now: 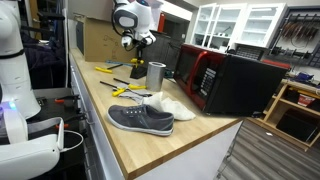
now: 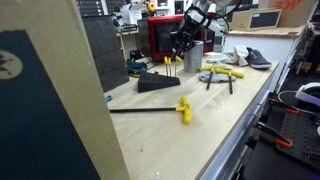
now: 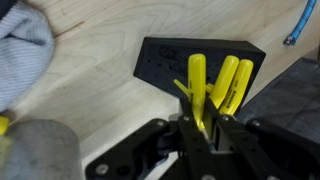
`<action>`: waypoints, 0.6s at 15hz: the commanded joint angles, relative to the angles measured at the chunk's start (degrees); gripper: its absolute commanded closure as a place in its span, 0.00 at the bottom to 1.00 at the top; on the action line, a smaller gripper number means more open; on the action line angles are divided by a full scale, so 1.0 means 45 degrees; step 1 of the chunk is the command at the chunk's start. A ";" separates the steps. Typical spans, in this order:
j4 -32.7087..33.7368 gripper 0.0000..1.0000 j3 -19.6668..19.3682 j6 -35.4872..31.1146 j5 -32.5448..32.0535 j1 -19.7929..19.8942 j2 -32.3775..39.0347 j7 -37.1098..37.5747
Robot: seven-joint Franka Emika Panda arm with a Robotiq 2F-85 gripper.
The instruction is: Move one black and yellow object in the metal tin, then to the black holder
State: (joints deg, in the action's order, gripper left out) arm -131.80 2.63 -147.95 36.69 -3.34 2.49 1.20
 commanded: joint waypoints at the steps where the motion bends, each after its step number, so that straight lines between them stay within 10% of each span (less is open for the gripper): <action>1: -0.0010 0.96 0.0192 -0.0436 0.0594 0.0004 0.0215 -0.0539; 9: 0.0015 0.96 0.0180 -0.0390 0.0775 0.0039 0.0373 -0.0314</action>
State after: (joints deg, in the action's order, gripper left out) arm -131.69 2.83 -148.38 38.82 -3.38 3.36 1.15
